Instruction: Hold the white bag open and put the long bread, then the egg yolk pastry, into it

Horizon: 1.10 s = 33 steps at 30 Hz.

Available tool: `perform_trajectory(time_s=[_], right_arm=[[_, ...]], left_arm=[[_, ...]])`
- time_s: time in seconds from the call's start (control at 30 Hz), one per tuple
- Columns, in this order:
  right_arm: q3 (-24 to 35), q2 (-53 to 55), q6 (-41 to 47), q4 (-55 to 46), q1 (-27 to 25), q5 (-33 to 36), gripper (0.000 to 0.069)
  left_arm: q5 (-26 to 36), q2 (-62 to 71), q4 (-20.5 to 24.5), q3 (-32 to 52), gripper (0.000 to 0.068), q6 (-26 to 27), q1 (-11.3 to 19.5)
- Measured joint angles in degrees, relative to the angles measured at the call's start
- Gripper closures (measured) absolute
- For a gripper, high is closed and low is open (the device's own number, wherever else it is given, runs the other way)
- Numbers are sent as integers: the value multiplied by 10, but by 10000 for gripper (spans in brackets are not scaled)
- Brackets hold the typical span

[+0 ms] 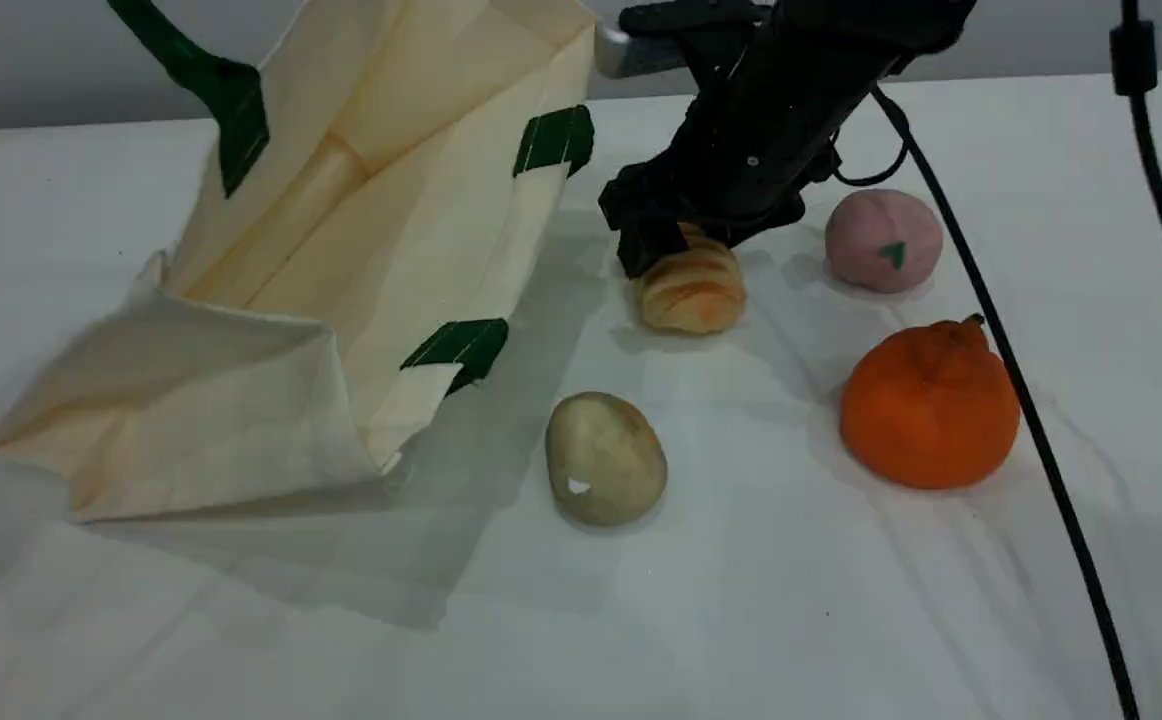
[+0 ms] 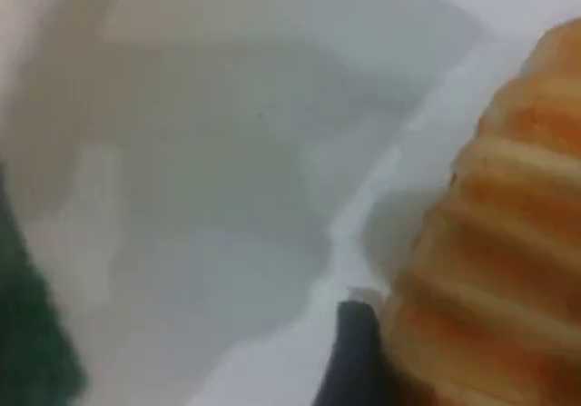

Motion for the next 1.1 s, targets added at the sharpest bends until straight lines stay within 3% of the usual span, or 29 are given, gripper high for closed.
perform_trajectory(time_s=[0.3,0.57,0.83,1.1], right_arm=[[0,2,0,-26,0,11,532],[3,-37,57,-100,-27,93,555],[5,-142,94,-118,-34,123,570],[78,-262,79,-78,-14,102,580]], left_arm=[[0,0,0,0,608,0,0],[0,0,-1,0,608,0,0],[0,0,-1,0,608,2,0],[0,0,0,0,608,2,0]])
